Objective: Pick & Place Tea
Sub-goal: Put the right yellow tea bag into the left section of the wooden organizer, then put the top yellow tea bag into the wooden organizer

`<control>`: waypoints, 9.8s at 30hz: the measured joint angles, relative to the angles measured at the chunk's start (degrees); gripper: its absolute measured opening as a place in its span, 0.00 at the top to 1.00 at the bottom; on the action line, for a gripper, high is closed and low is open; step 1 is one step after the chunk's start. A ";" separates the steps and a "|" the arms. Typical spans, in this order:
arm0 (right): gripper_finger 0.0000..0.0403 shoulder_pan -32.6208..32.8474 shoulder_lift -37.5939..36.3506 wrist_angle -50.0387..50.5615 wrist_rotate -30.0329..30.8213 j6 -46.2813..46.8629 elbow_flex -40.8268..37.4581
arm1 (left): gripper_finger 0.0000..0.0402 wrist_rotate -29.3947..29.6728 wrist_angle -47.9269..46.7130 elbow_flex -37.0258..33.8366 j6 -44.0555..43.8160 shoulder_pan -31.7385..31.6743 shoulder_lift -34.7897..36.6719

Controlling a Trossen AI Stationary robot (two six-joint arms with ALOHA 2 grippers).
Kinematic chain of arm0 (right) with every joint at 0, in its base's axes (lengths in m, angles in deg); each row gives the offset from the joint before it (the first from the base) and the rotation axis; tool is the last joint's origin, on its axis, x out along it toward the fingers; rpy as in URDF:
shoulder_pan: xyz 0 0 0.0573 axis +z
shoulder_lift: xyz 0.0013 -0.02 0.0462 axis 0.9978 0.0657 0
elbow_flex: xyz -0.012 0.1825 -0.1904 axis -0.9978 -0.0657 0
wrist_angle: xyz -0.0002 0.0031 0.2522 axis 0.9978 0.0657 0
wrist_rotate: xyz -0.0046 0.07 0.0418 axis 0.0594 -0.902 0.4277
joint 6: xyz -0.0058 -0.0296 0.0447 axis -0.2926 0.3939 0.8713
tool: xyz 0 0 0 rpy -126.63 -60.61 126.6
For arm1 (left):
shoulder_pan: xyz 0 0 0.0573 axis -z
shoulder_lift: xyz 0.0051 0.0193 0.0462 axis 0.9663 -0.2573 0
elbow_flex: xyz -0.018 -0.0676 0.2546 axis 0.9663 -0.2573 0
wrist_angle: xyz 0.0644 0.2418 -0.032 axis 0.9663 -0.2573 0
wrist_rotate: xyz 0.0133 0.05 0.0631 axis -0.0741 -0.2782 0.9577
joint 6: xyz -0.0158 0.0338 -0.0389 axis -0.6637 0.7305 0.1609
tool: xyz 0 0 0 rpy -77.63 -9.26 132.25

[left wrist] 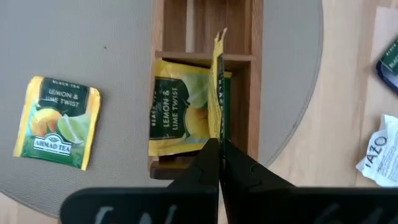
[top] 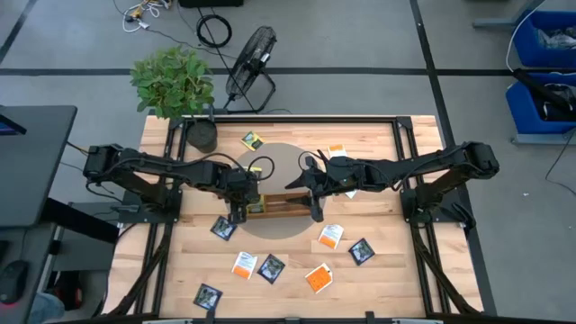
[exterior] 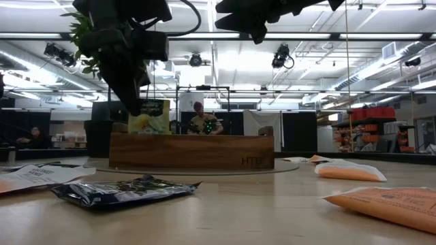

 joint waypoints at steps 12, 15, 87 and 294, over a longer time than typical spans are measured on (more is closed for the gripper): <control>0.52 0.00 0.02 0.00 0.01 0.21 -0.02 | 1.00 -0.20 -0.22 0.02 1.12 -2.63 -2.61; 0.52 0.00 0.02 0.00 0.01 0.19 -0.02 | 0.99 0.15 1.56 0.04 1.23 -2.79 -3.02; 0.52 -0.02 0.02 0.69 -1.59 -0.30 -0.04 | 0.71 18.33 2.40 9.52 30.19 -7.99 -2.26; 0.52 4.41 5.09 -1.41 -3.46 1.46 -5.79 | 0.98 13.61 -22.50 35.32 38.77 -30.65 -24.22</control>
